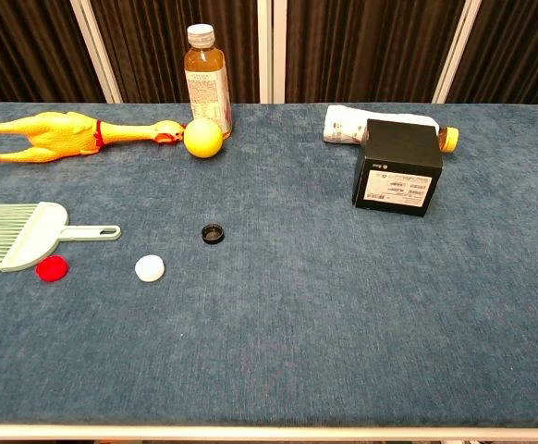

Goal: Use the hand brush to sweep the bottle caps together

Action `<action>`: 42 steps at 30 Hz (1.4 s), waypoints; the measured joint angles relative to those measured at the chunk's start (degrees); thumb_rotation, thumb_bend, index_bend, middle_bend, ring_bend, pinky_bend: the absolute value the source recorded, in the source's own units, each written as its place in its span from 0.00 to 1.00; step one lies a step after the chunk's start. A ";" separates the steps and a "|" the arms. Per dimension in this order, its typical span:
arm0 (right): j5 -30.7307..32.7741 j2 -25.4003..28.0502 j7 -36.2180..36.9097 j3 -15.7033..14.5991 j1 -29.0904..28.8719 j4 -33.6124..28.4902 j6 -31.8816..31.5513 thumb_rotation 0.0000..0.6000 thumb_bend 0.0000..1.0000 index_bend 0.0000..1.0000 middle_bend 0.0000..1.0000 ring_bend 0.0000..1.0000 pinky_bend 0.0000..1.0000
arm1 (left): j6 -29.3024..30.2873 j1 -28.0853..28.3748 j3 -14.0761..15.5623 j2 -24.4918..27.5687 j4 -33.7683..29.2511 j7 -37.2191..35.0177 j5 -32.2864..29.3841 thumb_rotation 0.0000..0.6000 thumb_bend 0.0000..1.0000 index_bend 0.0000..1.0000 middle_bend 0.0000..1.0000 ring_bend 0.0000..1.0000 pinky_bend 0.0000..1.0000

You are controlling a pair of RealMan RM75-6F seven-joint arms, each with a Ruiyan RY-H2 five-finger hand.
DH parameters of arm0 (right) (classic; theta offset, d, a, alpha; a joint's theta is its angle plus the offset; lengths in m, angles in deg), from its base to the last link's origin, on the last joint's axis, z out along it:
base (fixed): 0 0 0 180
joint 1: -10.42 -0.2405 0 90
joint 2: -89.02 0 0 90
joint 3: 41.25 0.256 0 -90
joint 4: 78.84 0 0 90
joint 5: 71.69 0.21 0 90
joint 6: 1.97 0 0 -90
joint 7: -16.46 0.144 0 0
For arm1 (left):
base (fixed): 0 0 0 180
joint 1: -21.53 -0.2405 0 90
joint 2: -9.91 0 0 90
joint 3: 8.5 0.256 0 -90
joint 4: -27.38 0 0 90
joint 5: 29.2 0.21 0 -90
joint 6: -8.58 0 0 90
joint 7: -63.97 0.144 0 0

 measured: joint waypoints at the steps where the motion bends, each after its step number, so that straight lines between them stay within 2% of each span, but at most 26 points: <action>1: 0.03 0.02 0.02 0.03 -0.04 -0.01 0.07 1.00 0.23 0.09 0.19 0.05 0.15 | -0.17 0.09 -0.03 -0.08 0.01 0.17 -0.11 1.00 0.06 0.16 0.17 0.09 0.10; 14: -0.44 0.09 1.25 0.03 0.15 0.28 -0.54 1.00 0.23 0.09 0.19 0.04 0.15 | -0.77 0.47 -0.29 -0.56 0.74 -0.06 -0.67 1.00 0.06 0.17 0.17 0.09 0.10; 23: -0.86 1.32 1.92 0.71 0.17 0.06 -1.60 1.00 0.23 0.09 0.19 0.05 0.15 | -3.69 4.97 -3.22 -1.26 2.12 -1.52 -0.56 1.00 0.06 0.19 0.21 0.09 0.10; 27: -0.27 1.69 2.21 1.25 0.19 -0.02 -1.85 1.00 0.23 0.09 0.19 0.05 0.15 | -7.69 8.10 -4.52 -1.66 2.30 -3.80 -0.95 1.00 0.10 0.24 0.25 0.10 0.10; 33: -0.09 1.91 2.71 1.36 0.27 0.25 -1.94 1.00 0.23 0.09 0.19 0.05 0.15 | -16.76 14.80 -6.51 -4.46 4.35 -5.19 -3.13 1.00 0.16 0.30 0.34 0.15 0.10; 37: 0.21 1.99 2.91 1.38 0.43 0.44 -1.94 1.00 0.23 0.09 0.19 0.04 0.15 | -23.63 19.16 -7.11 -7.66 5.94 -3.24 -6.24 1.00 0.16 0.32 0.37 0.18 0.10; 42: 0.56 2.04 3.10 1.40 0.65 0.69 -1.97 1.00 0.23 0.09 0.20 0.04 0.15 | -27.97 22.38 -7.18 -12.88 8.18 2.66 -11.54 1.00 0.15 0.34 0.39 0.20 0.10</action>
